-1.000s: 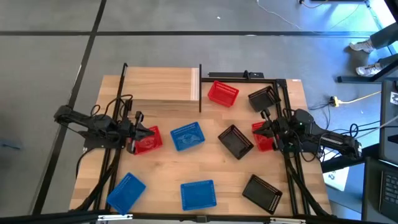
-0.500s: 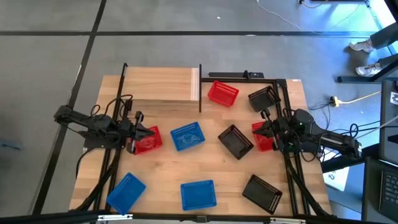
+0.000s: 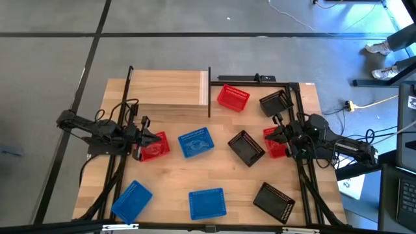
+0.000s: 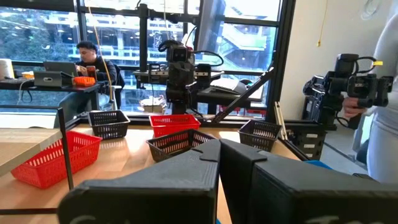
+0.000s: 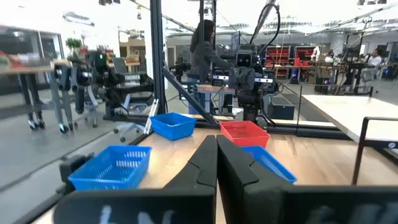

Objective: Stack baskets on shelf by color
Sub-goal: Put the bottom right red bin on the shelf

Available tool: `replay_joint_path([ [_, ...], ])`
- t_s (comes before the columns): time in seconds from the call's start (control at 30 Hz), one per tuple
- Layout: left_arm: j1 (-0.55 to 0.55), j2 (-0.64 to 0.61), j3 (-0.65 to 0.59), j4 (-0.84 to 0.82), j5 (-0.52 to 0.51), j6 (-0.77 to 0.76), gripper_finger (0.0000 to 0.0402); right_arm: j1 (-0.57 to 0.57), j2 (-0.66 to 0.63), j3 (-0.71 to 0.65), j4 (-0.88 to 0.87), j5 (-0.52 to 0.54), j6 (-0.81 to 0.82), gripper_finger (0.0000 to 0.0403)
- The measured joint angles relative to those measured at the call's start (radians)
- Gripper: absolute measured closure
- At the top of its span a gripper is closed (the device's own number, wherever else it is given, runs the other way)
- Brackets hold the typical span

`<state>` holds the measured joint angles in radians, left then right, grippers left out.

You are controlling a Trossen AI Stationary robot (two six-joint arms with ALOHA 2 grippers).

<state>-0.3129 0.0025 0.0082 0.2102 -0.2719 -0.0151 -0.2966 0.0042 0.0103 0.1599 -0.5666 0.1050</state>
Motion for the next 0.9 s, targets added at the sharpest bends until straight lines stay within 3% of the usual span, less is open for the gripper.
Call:
replay_joint_path([
  [0.17, 0.000, 0.000, 0.000, 0.000, 0.000, 0.000, 0.0401, 0.000, 0.002, 0.108, -0.106, 0.104, -0.011, 0.0403],
  [0.3, 0.000, 0.000, 0.000, 0.000, 0.000, 0.000, 0.0401, 0.000, 0.059, 0.284, -0.359, 0.265, -0.096, 0.0403],
  [0.43, 0.000, 0.000, 0.000, 0.000, 0.000, 0.000, 0.0401, 0.000, 0.201, 0.447, -0.599, 0.444, -0.100, 0.0403],
  [0.63, 0.000, 0.000, 0.000, 0.000, 0.000, 0.000, 0.0401, 0.000, 0.495, 0.631, -0.709, 0.612, 0.149, 0.0403],
  [0.9, 0.000, 0.000, 0.000, 0.000, 0.000, 0.000, 0.0401, 0.000, 0.880, 0.884, -1.033, 0.627, 0.530, 0.0403],
])
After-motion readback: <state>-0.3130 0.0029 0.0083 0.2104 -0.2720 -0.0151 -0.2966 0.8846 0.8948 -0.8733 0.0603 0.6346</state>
